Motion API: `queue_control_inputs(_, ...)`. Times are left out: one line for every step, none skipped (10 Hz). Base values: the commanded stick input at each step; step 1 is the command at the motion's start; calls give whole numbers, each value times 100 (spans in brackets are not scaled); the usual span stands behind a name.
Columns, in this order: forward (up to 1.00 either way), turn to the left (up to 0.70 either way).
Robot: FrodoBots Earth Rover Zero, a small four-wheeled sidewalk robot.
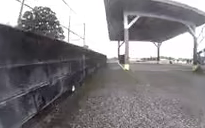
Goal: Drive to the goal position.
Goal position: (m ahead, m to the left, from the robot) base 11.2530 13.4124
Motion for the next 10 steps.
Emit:
queue_control_inputs(85,-24)
queue_control_inputs(85,-28)
queue_control_inputs(85,-30)
queue_control_inputs(85,-32)
queue_control_inputs(85,-34)
queue_control_inputs(85,-34)
queue_control_inputs(85,-30)
queue_control_inputs(85,-11)
queue_control_inputs(85,0)
queue_control_inputs(85,0)
